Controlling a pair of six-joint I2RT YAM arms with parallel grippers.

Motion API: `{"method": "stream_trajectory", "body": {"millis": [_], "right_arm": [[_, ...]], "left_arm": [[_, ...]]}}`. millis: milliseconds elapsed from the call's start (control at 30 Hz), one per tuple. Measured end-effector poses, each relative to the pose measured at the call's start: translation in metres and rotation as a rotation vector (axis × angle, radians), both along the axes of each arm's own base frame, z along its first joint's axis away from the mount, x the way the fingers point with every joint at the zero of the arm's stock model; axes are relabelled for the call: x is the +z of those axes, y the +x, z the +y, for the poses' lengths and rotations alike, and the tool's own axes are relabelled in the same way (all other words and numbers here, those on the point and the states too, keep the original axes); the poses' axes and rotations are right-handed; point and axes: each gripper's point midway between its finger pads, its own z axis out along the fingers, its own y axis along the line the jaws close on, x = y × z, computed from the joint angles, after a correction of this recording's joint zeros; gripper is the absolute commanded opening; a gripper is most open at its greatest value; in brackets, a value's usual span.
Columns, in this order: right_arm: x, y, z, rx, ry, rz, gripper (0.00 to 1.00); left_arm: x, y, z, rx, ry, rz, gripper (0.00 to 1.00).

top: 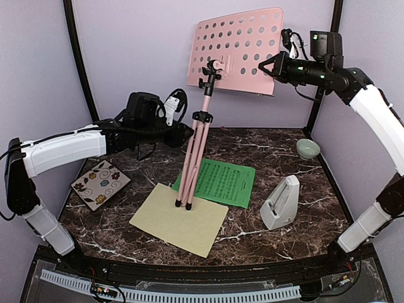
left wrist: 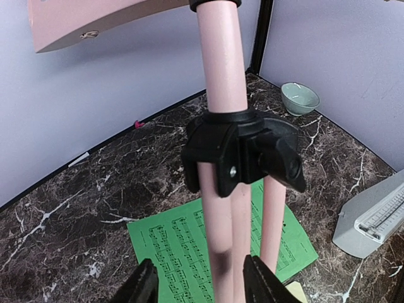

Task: Set up the instrument practice props

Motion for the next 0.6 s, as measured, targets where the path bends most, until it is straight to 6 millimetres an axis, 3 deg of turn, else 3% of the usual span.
{"method": "stream_trajectory", "body": {"millis": [333,600], "right_arm": [[0.003,-0.003,0.005,-0.045,-0.046,-0.038,0.0],[0.013,-0.001,0.009,-0.068,-0.062,-0.075,0.0]], "left_arm": [[-0.004,0.001,-0.001,0.031,0.002,0.001,0.48],[-0.038,0.021,-0.002,0.11,0.095,0.025,0.46]]}}
